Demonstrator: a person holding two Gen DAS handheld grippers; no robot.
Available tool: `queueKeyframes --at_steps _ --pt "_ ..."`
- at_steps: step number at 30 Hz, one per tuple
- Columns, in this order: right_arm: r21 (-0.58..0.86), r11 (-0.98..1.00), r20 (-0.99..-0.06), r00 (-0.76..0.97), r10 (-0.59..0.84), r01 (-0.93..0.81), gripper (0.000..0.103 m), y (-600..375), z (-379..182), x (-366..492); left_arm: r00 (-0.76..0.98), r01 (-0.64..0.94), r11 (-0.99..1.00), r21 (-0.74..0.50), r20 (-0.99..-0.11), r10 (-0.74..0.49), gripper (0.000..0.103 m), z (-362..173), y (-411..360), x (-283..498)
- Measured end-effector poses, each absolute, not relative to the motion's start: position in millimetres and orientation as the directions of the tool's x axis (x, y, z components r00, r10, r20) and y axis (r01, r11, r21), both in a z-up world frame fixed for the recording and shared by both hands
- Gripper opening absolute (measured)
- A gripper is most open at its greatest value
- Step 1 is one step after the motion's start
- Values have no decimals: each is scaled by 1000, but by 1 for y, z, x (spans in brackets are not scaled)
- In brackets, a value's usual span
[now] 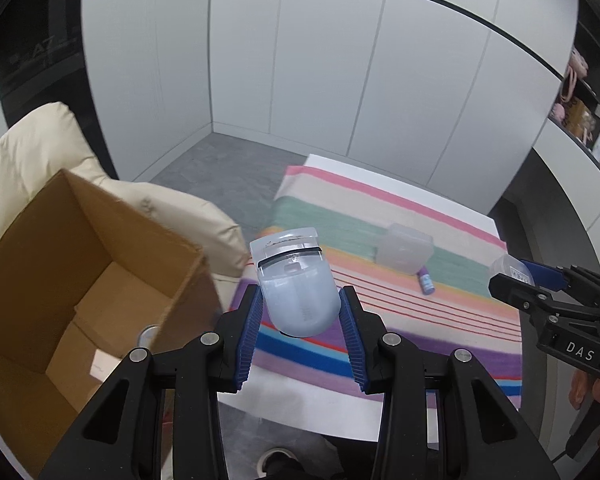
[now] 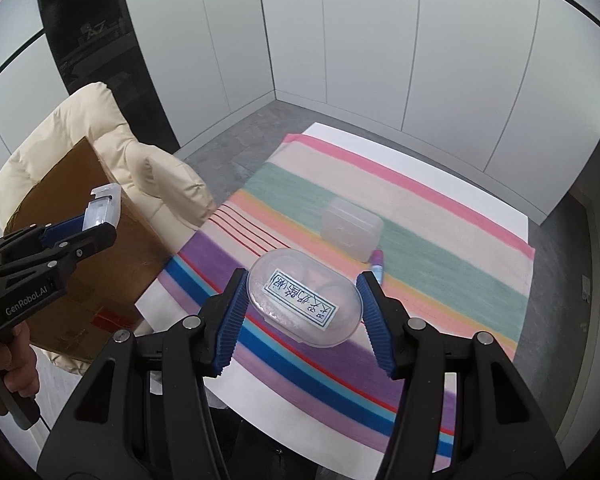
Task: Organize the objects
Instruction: 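Carry the eyelash curler with the left tool while the right tool carries the oval case toward the cardboard box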
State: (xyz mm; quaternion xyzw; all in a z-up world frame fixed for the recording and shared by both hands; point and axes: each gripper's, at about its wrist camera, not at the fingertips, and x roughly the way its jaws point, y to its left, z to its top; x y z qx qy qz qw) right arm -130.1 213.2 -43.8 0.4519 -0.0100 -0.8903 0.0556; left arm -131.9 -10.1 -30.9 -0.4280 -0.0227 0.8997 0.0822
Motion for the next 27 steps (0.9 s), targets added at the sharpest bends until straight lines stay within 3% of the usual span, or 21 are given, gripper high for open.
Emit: queueKeyframes --at_steps 27 --pt "58 -968 -787 -585 -195 244 57 118 -36 -144 -647 29 -994 -102 -760 59 40 -31 -104 -112"
